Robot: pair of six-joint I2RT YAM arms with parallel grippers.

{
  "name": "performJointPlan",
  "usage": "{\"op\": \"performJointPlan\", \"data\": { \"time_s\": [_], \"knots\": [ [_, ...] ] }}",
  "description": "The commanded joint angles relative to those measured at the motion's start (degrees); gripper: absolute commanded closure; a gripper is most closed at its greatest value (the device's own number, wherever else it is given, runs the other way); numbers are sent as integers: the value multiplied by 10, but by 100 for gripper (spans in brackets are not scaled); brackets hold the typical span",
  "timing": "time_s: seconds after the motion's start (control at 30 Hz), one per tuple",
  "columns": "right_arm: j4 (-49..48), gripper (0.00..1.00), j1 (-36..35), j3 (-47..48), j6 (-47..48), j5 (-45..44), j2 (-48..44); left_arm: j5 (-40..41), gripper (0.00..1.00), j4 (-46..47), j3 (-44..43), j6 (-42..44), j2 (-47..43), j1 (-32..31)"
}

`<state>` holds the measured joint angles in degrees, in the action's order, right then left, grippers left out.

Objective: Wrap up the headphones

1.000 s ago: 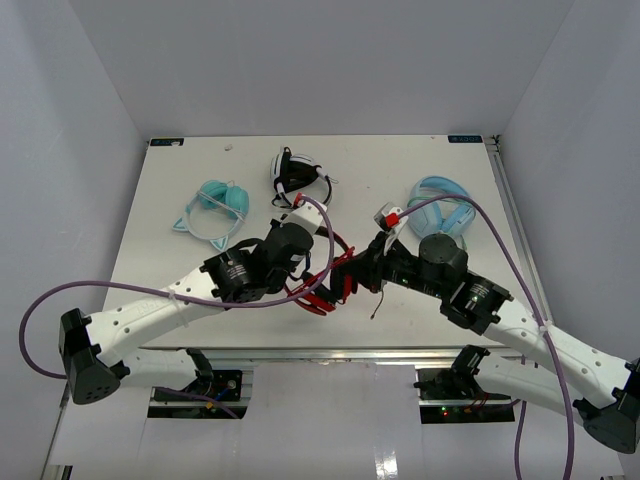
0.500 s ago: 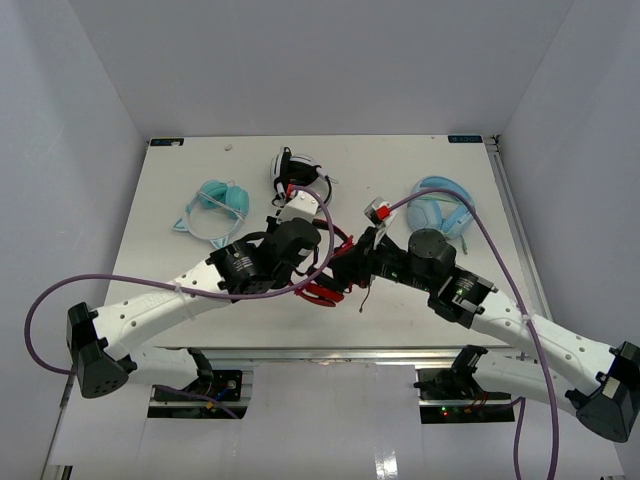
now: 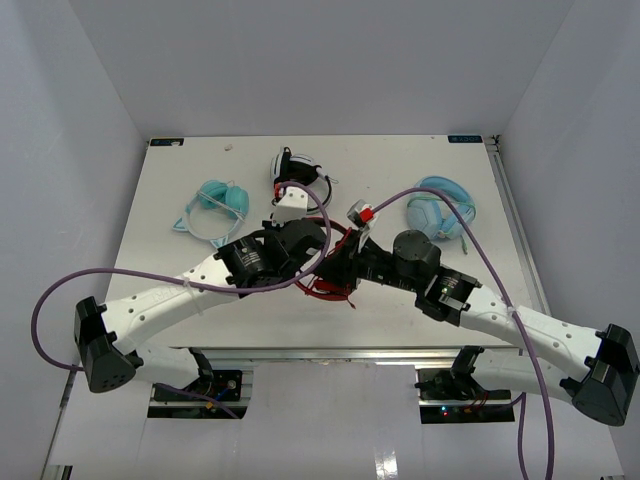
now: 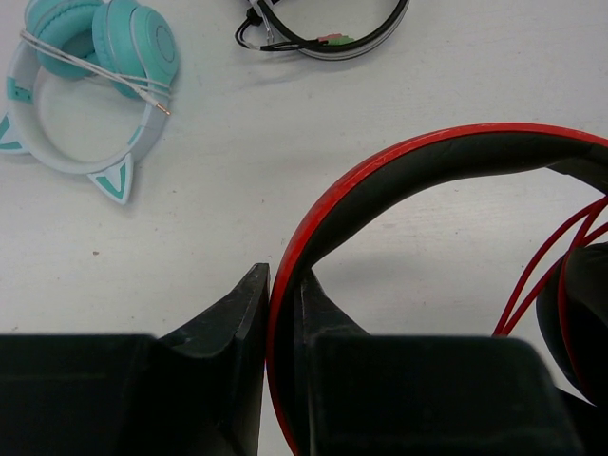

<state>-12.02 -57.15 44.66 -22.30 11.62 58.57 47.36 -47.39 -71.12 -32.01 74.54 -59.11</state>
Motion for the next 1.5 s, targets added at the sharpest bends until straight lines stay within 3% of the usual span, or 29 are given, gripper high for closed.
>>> {"op": "performJointPlan", "data": {
  "time_s": [0.0,0.7,1.47],
  "knots": [
    [-54,87,-34,32,-4,-14,3,39,100,-10,-35,-87,7,1],
    [-32,90,-145,-40,-10,-220,-20,-53,100,0,-58,-239,-21,1],
    [1,92,-210,-22,7,-341,12,2,100,-28,-97,-329,0,1]
  ]
}}
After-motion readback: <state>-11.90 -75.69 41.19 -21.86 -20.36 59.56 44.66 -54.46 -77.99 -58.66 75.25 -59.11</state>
